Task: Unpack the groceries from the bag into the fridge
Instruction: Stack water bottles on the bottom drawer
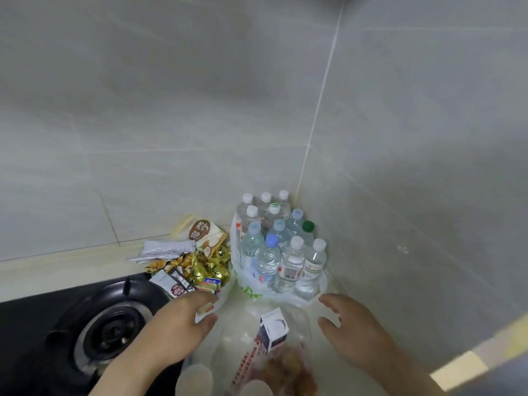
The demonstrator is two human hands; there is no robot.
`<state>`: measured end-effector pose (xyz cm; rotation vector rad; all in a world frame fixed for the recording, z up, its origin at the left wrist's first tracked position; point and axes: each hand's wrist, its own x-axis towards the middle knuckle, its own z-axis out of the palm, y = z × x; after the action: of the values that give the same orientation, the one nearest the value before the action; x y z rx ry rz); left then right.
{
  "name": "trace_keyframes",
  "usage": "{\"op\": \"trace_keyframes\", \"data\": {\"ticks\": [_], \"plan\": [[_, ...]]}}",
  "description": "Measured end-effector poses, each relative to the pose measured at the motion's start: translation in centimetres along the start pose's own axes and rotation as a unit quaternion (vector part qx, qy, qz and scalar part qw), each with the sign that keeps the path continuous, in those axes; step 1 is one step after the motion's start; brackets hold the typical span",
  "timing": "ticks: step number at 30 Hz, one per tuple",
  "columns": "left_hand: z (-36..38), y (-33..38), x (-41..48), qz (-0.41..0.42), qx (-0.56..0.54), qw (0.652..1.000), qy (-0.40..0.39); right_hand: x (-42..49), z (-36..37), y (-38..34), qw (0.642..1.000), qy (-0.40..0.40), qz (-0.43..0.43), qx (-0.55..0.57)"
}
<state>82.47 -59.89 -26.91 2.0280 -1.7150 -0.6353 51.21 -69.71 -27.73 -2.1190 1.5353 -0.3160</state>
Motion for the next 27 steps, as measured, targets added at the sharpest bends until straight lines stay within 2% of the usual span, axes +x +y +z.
{"op": "trace_keyframes", "data": {"ticks": [6, 21, 27], "plan": [[1.2, 1.0, 3.7, 0.015, -0.020, 0.999, -0.026, 1.1, 0.2, 1.0, 1.000, 0.003, 0.012, 0.008], [2.6, 3.9, 12.6, 0.051, -0.041, 0.998, 0.000, 9.8, -2.1, 1.8, 0.998, 0.017, -0.026, 0.055], [3.6, 6.4, 16.4, 0.112, -0.045, 0.992, 0.039, 12.6, -2.7, 2.4, 0.994, 0.075, -0.039, 0.073]]}}
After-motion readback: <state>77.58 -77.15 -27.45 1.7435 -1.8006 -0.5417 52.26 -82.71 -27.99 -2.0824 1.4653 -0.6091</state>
